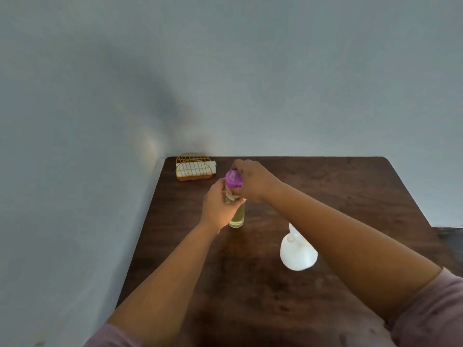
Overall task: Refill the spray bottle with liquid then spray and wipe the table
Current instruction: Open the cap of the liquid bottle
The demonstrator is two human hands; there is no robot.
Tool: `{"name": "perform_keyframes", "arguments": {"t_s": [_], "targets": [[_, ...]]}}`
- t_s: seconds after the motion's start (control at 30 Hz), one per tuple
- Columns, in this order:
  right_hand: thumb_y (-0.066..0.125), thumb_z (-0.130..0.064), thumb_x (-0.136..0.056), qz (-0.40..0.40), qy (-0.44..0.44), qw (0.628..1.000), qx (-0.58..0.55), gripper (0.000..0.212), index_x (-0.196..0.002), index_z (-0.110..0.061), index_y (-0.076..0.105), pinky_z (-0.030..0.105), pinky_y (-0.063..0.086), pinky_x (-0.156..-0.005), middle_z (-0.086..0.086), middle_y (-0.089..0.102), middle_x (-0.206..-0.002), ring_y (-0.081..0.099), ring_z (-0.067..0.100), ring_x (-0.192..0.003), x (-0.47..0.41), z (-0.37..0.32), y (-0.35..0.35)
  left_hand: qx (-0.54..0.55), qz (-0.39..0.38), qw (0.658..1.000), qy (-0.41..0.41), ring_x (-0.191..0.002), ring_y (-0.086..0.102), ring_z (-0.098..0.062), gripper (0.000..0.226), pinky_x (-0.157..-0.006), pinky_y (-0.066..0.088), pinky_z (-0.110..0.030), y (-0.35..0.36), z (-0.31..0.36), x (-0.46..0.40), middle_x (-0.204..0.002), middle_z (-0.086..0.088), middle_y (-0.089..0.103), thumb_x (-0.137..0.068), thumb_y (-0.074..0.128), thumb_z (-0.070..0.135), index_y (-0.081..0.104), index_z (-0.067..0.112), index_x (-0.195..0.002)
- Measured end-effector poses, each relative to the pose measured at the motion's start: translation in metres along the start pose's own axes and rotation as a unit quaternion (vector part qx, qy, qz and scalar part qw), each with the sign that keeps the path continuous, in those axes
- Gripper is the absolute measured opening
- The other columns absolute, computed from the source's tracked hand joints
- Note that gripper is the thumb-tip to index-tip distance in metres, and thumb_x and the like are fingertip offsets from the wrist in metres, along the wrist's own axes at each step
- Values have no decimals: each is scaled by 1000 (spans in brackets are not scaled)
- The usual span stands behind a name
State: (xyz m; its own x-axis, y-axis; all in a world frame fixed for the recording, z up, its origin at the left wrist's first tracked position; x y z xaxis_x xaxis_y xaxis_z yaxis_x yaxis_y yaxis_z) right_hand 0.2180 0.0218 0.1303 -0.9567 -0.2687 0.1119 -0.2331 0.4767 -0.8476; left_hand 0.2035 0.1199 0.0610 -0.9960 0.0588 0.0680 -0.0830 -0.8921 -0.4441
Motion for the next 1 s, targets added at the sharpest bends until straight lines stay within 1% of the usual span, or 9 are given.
{"name": "perform_keyframes", "arguments": {"t_s": [0.13,0.3,0.47,0.63,0.73,0.8,0.83,0.93,1.0], "targets": [[76,-23,-76,-14,-4,1000,22,53,-120,-15,49,25,47,-80,4,53,-113,53,16,-99,40,-10,14,5,-4,1000,-5,-100,61,-9,44,-88,52,-30,3,-4,49,-102,15,64,-75,82,19,55,35,-106],[78,-23,-75,-22,4,1000,7,52,-119,-18,49,22,47,-80,0,53,-110,53,15,-99,76,-10,31,30,8,999,-12,-100,63,-6,47,-85,54,-26,8,-17,89,-104,14,67,-73,83,19,56,42,-104],[78,-24,-75,-43,2,999,17,54,-120,-18,49,23,47,-80,2,54,-114,52,15,-101,91,-8,50,8,12,1000,3,-98,64,-7,48,-86,56,-37,12,-28,108,-101,14,69,-69,84,18,56,44,-99],[78,-26,-75,-53,-7,998,24,57,-122,-19,48,24,49,-83,1,53,-117,52,16,-103,96,-12,53,-5,5,1000,11,-94,65,-7,51,-83,57,-40,10,-33,108,-100,12,69,-61,85,30,60,34,-105],[74,-40,-78,-43,4,998,52,52,-119,-20,49,25,50,-81,0,53,-111,54,15,-97,99,-14,53,-16,-22,999,28,-95,65,-6,58,-82,57,-32,13,-29,107,-102,13,68,-61,89,29,58,31,-110],[70,-49,-78,-29,5,995,92,51,-114,-20,50,25,49,-77,-2,50,-101,54,15,-90,103,-17,50,-14,-37,999,36,-93,66,-6,53,-79,56,-24,16,-26,109,-100,12,69,-63,88,29,61,31,-109],[69,-51,-79,-23,3,993,117,49,-112,-20,51,25,49,-75,-3,49,-96,53,15,-86,104,-20,49,-10,-42,998,36,-91,66,-5,48,-77,54,-20,18,-26,110,-97,13,70,-65,87,26,62,31,-106],[66,-43,-82,-26,3,987,156,39,-110,-17,56,30,54,-78,-3,52,-88,57,17,-83,108,-26,49,-11,-40,998,41,-84,64,-1,41,-70,47,-6,18,-25,116,-90,17,66,-71,83,15,63,27,-104],[66,-39,-84,-31,8,987,155,33,-107,-16,60,31,55,-78,-3,55,-85,59,17,-82,107,-30,49,-15,-34,998,45,-83,64,0,40,-69,46,-5,17,-24,116,-88,19,66,-71,83,14,63,28,-103]]}}
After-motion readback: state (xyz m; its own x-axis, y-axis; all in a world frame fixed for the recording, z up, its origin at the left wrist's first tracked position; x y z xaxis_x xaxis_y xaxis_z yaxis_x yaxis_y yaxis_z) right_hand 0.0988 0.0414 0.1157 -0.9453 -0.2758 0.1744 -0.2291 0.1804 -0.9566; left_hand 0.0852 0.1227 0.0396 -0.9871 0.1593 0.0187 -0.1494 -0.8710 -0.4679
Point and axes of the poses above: each hand's wrist, its own x-axis away from the middle knuckle, its own y-axis out of the palm, z = x × y, the point moved 8 cm from there along -x, towards the middle knuckle
